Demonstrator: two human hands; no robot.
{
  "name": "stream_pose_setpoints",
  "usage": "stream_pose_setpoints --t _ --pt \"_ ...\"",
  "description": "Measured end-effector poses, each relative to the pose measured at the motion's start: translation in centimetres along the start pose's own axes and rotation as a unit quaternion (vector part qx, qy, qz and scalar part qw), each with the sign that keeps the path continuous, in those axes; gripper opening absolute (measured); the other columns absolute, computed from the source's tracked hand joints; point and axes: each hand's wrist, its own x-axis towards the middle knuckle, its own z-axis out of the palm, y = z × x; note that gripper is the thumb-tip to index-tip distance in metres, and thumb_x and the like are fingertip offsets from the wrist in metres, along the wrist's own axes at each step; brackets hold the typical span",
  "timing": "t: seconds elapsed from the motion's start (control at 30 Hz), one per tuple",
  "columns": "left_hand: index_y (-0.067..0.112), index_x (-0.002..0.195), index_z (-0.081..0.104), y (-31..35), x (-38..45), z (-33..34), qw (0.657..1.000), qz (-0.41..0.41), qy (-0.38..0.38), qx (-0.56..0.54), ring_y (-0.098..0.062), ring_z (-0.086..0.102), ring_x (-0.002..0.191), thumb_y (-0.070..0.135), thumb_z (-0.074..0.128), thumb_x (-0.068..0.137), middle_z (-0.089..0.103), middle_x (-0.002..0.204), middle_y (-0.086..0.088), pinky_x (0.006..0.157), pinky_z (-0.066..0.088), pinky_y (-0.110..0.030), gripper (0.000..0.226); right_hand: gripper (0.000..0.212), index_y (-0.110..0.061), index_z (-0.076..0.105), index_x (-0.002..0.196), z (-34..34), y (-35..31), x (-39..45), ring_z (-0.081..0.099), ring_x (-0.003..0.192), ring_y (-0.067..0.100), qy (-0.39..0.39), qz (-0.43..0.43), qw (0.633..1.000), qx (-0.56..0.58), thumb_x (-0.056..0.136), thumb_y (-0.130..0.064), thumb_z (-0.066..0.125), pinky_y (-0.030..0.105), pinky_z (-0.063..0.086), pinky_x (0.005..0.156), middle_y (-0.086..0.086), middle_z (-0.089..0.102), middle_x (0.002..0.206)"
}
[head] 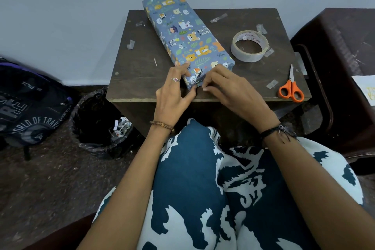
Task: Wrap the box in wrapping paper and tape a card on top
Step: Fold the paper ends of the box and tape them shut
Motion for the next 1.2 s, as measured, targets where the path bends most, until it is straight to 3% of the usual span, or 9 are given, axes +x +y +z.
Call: stream_pose_setpoints --t 0.13,0.23,0.3,0.5,0.63,0.8,1.0,1.2 --pt "0.017 0.112 0.049 0.0 0.0 -0.1 1.0 -0.005 -0.001 -0.014 0.004 0.049 0.108 0.01 0.067 0.077 0.059 0.117 0.001 0.072 0.041 -0.009 0.04 0.014 -0.009 0.062 0.098 0.1 0.2 0.5 0.059 0.072 0.023 0.006 -0.049 0.994 -0.1 0.096 -0.016 0.05 0.041 0.049 0.054 0.007 0.056 0.101" --pt "0.013 0.111 0.05 0.0 0.0 -0.1 1.0 -0.011 -0.001 -0.015 0.007 0.048 0.109 0.01 0.067 0.077 0.058 0.117 0.003 0.078 0.049 -0.024 0.038 0.014 -0.008 0.063 0.097 0.1 0.1 0.7 0.059 0.068 0.024 0.006 -0.066 0.99 -0.127 0.095 -0.015 0.051 0.039 0.048 0.049 0.009 0.057 0.098" --pt "0.012 0.112 0.051 0.0 0.0 -0.2 1.0 -0.011 -0.002 -0.02 0.007 0.047 0.109 0.011 0.067 0.077 0.058 0.117 0.002 0.079 0.049 -0.027 0.039 0.012 -0.007 0.063 0.095 0.2 0.1 0.8 0.058 0.066 0.025 0.005 -0.071 0.987 -0.142 0.094 -0.013 0.052 0.038 0.047 0.047 0.01 0.057 0.097" --pt "0.023 0.108 0.047 -0.3 -0.1 0.1 1.0 0.014 0.021 -0.002 0.001 0.05 0.108 0.012 0.068 0.074 0.055 0.115 0.01 0.062 0.052 -0.029 0.04 0.013 -0.007 0.061 0.096 0.4 0.5 0.4 0.059 0.069 0.026 -0.01 -0.068 0.984 -0.163 0.095 -0.012 0.049 0.042 0.049 0.052 0.01 0.055 0.099" --pt "0.028 0.105 0.043 -0.4 0.0 0.2 0.999 0.029 0.033 0.002 0.001 0.051 0.108 0.012 0.068 0.074 0.054 0.114 0.01 0.062 0.055 -0.032 0.043 0.016 -0.005 0.061 0.094 0.8 0.5 0.6 0.058 0.065 0.028 -0.001 -0.058 0.983 -0.176 0.095 -0.014 0.048 0.042 0.048 0.049 0.011 0.056 0.097" --pt "0.029 0.101 0.042 -0.4 0.1 0.1 0.999 0.019 0.034 -0.005 0.006 0.05 0.108 0.012 0.067 0.075 0.058 0.116 0.004 0.067 0.056 -0.034 0.041 0.016 -0.007 0.063 0.088 1.3 0.2 0.8 0.057 0.062 0.024 0.044 -0.065 0.978 -0.194 0.094 -0.015 0.05 0.035 0.046 0.05 0.01 0.057 0.09" --pt "0.03 0.096 0.041 -0.2 0.0 0.0 1.0 0.009 0.021 -0.02 0.003 0.051 0.114 0.012 0.068 0.074 0.052 0.121 0.016 0.072 0.055 -0.035 0.04 0.018 -0.008 0.062 0.078 2.2 0.2 0.8 0.052 0.057 0.019 0.126 -0.093 0.953 -0.259 0.093 -0.014 0.055 0.028 0.038 0.054 0.006 0.058 0.08" --pt "0.03 0.105 0.043 -0.4 0.0 0.3 0.999 -0.007 0.014 -0.041 -0.003 0.054 0.109 0.011 0.067 0.074 0.053 0.114 0.014 0.078 0.055 -0.041 0.043 0.017 -0.009 0.06 0.074 3.5 0.7 0.8 0.054 0.056 0.018 0.19 -0.109 0.939 -0.266 0.09 -0.011 0.058 0.03 0.046 0.053 0.004 0.06 0.076"
